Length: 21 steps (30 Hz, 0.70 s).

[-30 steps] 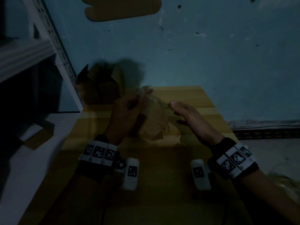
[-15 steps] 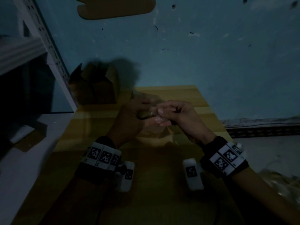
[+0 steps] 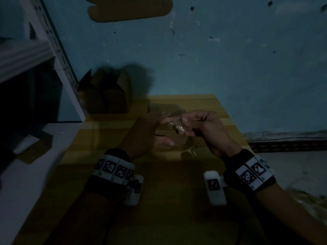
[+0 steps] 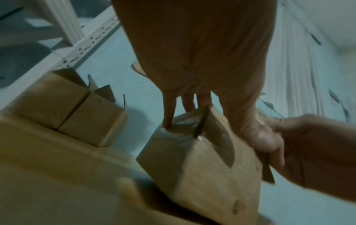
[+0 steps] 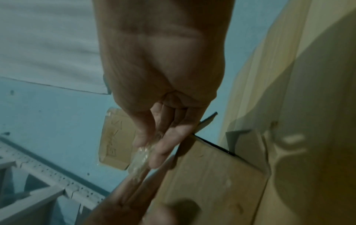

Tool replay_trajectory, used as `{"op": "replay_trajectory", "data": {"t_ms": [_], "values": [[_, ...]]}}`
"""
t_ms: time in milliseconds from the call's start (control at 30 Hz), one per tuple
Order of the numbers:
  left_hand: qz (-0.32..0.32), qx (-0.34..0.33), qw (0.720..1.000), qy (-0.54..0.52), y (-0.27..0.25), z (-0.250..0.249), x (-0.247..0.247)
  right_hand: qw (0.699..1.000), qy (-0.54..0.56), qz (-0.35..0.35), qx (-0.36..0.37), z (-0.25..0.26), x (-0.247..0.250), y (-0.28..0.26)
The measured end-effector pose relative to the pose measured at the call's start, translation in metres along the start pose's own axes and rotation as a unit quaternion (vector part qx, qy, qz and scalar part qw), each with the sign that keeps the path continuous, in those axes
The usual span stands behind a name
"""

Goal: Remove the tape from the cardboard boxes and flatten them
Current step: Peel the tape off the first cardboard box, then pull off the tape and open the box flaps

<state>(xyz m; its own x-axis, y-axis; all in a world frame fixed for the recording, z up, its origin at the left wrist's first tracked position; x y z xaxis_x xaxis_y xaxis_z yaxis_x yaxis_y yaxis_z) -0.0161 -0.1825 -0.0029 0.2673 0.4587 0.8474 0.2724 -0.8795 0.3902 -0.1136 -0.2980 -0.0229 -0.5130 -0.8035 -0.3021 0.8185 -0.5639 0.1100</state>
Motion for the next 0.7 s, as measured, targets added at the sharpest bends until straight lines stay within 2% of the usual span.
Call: {"op": "replay_trajectory", "data": {"t_ms": [67, 167, 267, 333, 433, 567, 700], "values": [[0.009, 0.013, 1.0, 0.018, -0.002, 0.004, -0.005, 1.0, 0.005, -0.017, 0.012, 0.005, 0.008, 0.001], [0.013, 0.104, 0.992, -0.065, -0.008, 0.032, 0.0, 0.997, 0.014, -0.061, 0.043, 0.019, 0.028, 0.002], [0.002, 0.098, 0.993, -0.067, -0.013, 0.043, 0.012, 0.992, 0.02, -0.118, 0.035, 0.027, 0.055, 0.002], [-0.003, 0.082, 0.996, -0.031, -0.014, 0.042, 0.016, 0.989, 0.014, -0.145, 0.016, 0.028, 0.069, 0.0], [-0.004, 0.08, 0.997, 0.007, -0.013, 0.043, 0.016, 0.982, -0.076, -0.175, 0.011, 0.03, 0.086, -0.003], [0.0, 0.083, 0.997, 0.008, -0.013, 0.044, 0.016, 0.962, -0.213, -0.164, -0.036, 0.01, 0.097, -0.002], [-0.002, 0.077, 0.997, 0.016, -0.014, 0.041, 0.016, 0.896, -0.407, -0.156, -0.08, -0.003, 0.102, 0.002]]}}
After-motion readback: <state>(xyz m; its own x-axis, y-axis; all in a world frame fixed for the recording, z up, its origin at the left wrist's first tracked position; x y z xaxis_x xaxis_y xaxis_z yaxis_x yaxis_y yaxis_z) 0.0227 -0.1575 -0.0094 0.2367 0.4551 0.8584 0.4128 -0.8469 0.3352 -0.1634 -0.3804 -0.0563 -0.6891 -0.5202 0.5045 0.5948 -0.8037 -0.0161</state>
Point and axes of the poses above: each hand's wrist, its own y-axis towards the middle knuckle, its own x-axis out of the back of the hand, z = x × y, the point moved 10 cm from there along y, towards the middle knuckle, and after that the axes turned 14 degrees about y, right-handed, at the moved point
